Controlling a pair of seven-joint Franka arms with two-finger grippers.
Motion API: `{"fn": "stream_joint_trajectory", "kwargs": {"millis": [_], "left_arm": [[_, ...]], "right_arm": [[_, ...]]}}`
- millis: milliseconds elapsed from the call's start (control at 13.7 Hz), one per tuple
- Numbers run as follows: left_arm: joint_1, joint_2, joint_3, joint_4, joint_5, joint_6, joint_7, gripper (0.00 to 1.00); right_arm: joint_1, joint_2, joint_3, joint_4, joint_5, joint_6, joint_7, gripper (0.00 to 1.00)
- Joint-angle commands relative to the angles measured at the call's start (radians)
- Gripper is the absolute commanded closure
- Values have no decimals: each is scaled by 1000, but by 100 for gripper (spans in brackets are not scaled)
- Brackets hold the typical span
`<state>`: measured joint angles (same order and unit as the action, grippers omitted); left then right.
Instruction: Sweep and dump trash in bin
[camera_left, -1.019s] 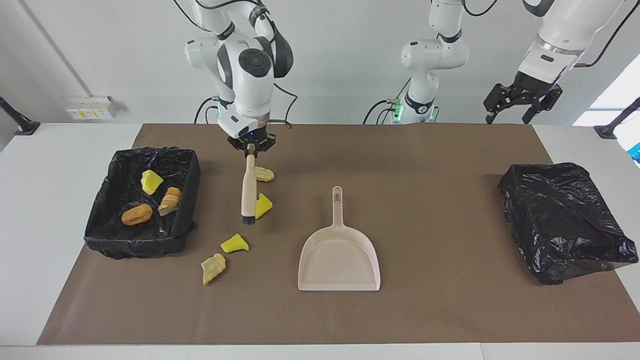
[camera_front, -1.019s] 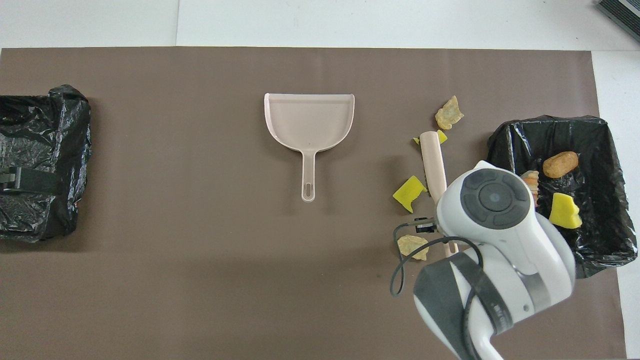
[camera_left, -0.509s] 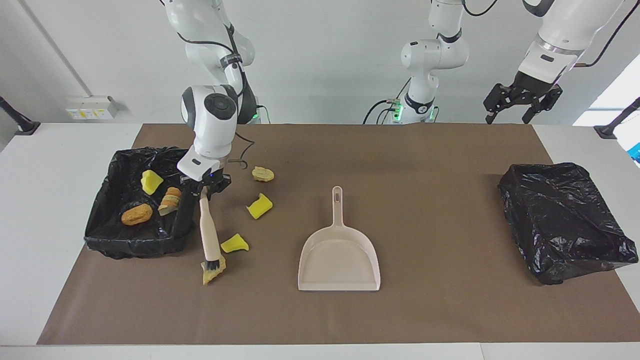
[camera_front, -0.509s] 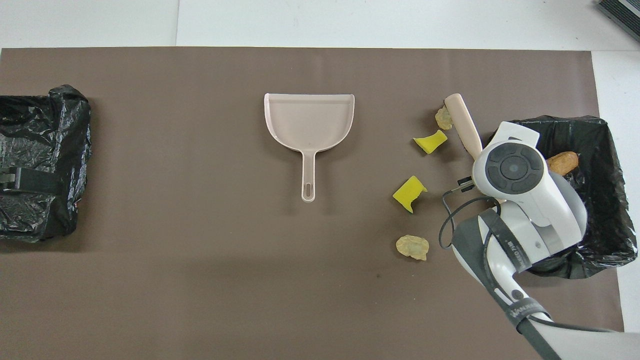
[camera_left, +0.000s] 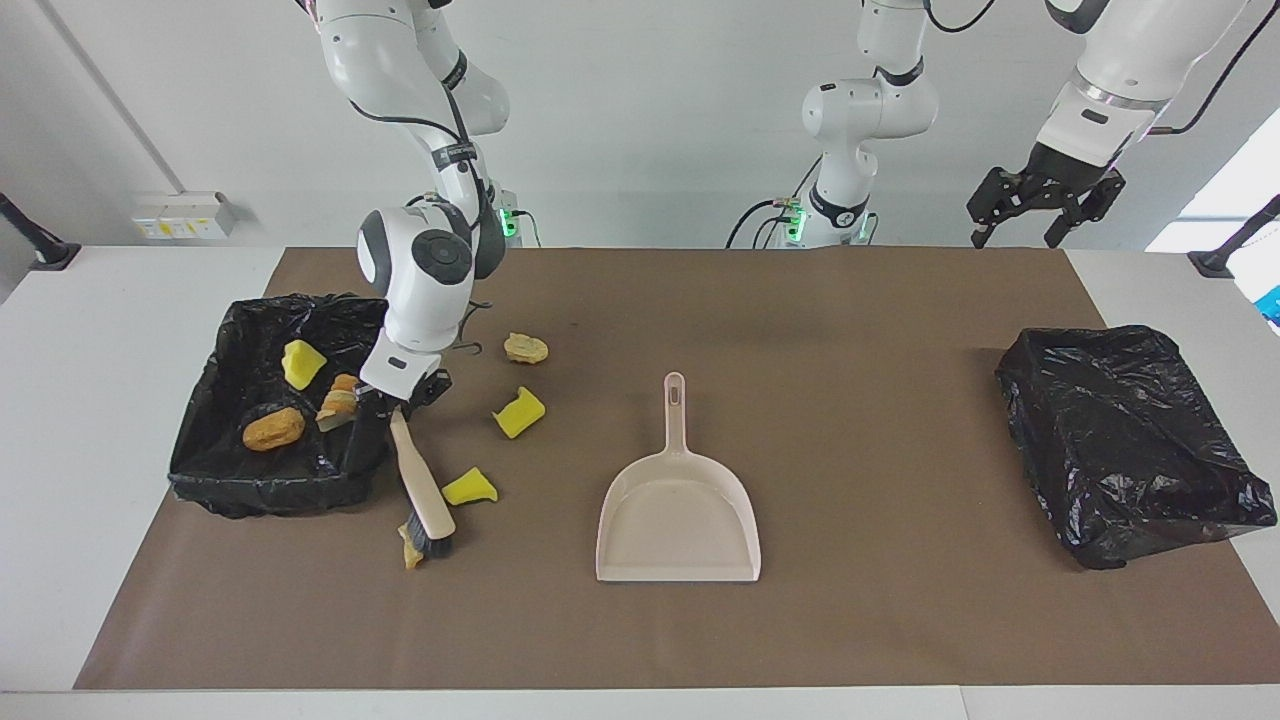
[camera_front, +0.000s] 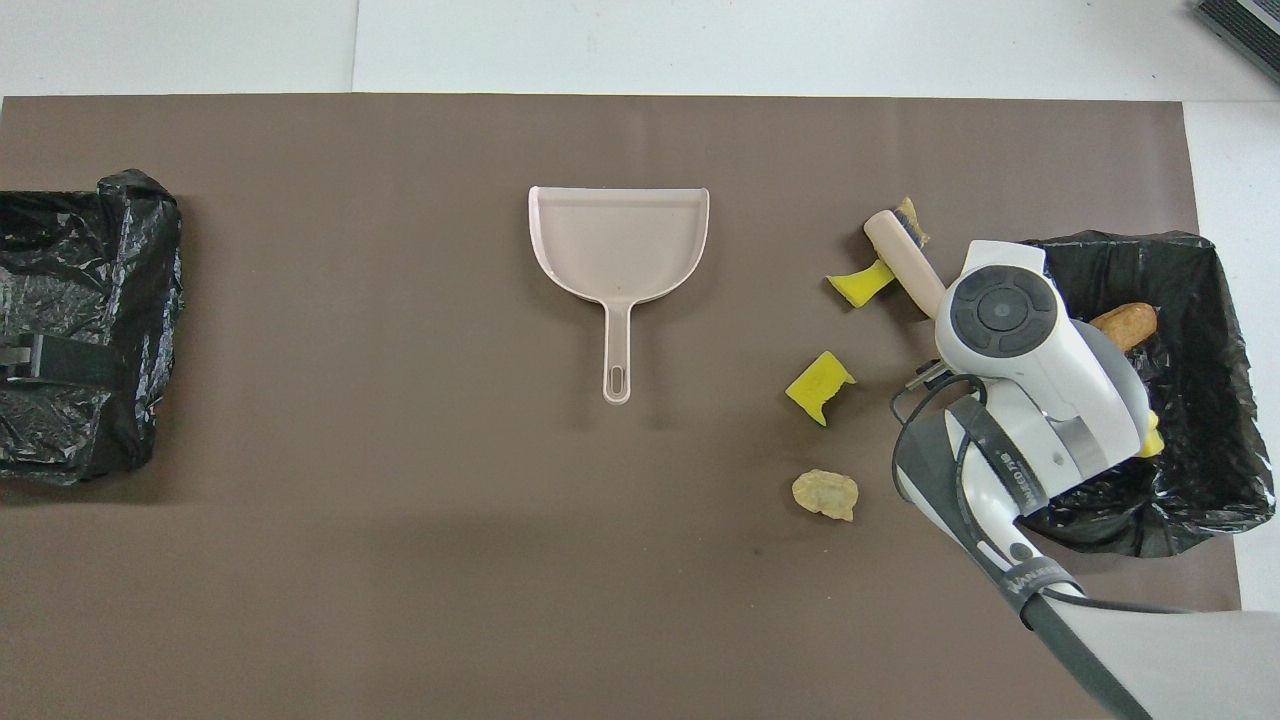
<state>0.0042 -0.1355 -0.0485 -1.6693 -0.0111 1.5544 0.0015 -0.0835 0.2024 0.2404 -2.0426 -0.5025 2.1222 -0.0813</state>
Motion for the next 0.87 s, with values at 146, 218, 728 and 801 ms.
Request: {"fn": "stream_joint_trajectory", "kwargs": {"millis": [146, 218, 728, 801], "left_arm": [[-10, -3, 9, 2, 10, 7, 0, 0], [-10, -3, 9, 2, 10, 6, 0, 0], [-10, -3, 9, 2, 10, 6, 0, 0], [-10, -3, 9, 2, 10, 6, 0, 0]], "right_arm": [[16, -38, 66, 9, 221, -212, -159, 100], [16, -53, 77, 25, 279, -259, -161, 100], [-22, -61, 80, 191, 340, -432, -143, 100], [-42, -64, 80, 182, 340, -430, -140, 100]]}}
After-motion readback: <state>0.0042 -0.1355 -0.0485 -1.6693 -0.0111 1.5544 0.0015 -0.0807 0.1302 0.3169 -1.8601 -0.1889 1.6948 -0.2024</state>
